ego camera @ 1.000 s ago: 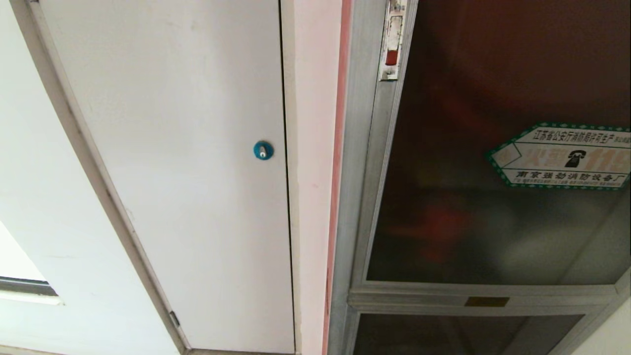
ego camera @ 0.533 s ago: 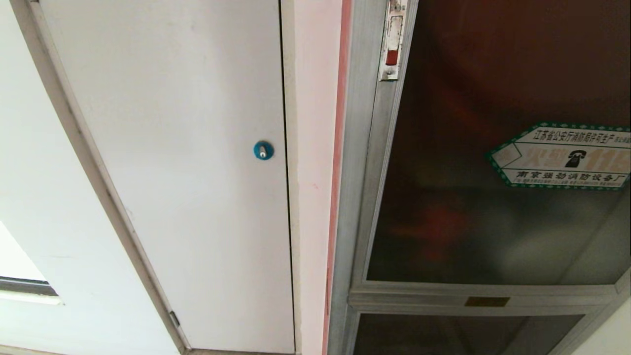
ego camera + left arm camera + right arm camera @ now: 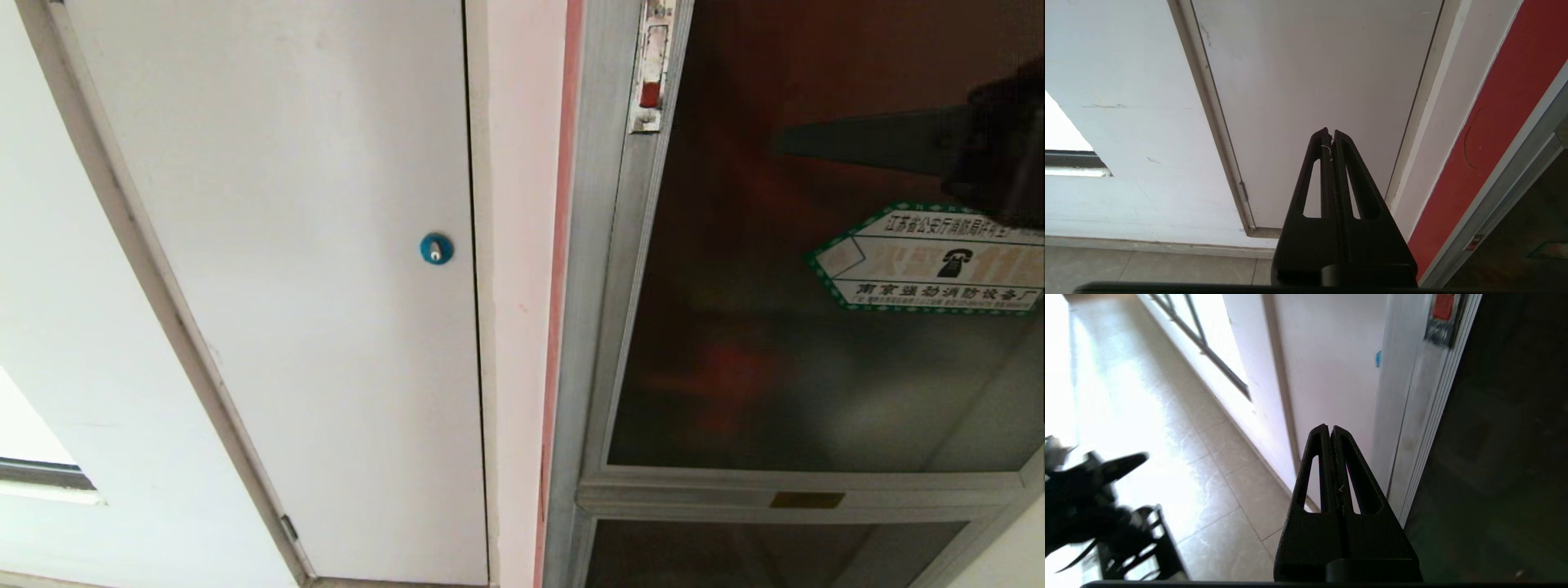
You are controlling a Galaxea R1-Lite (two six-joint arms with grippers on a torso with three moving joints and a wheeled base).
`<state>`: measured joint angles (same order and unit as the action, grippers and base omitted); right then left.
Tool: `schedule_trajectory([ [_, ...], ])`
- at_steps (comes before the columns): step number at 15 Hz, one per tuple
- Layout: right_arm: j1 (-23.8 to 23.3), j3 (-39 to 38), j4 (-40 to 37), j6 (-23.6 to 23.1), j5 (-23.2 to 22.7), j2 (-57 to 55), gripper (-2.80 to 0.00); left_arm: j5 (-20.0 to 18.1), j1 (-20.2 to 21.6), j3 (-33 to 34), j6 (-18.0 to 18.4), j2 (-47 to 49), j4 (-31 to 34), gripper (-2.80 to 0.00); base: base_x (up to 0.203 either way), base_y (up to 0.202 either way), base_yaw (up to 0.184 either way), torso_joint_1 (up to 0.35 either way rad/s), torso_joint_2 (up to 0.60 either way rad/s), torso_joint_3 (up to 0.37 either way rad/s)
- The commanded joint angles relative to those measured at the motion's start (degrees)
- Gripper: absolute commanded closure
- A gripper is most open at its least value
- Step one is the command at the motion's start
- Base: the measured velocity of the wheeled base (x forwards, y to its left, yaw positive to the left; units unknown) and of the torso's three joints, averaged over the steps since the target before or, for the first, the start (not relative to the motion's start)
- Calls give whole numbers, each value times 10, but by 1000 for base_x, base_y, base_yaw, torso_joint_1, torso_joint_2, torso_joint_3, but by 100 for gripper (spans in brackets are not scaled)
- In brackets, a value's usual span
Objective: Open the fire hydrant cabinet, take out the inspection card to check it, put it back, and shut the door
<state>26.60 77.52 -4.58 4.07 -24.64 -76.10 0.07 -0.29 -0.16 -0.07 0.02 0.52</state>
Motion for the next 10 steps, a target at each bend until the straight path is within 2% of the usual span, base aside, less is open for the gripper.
schedule_trajectory([
  [1, 20, 41, 9, 1, 48, -85, 0, 0, 0, 1, 0, 0, 0, 0, 0, 0, 0, 0, 0, 0],
  [3, 31, 62, 54, 2, 94, -112, 0, 0, 0, 1, 0, 1, 0, 0, 0, 0, 0, 0, 0, 0],
  [6, 35, 72, 57, 3, 99, -122, 0, 0, -1, 1, 0, 1, 0, 0, 0, 0, 0, 0, 0, 0],
  [10, 35, 79, 89, 2, 138, -127, 0, 0, -1, 1, 0, 1, 0, 0, 0, 0, 0, 0, 0, 0],
])
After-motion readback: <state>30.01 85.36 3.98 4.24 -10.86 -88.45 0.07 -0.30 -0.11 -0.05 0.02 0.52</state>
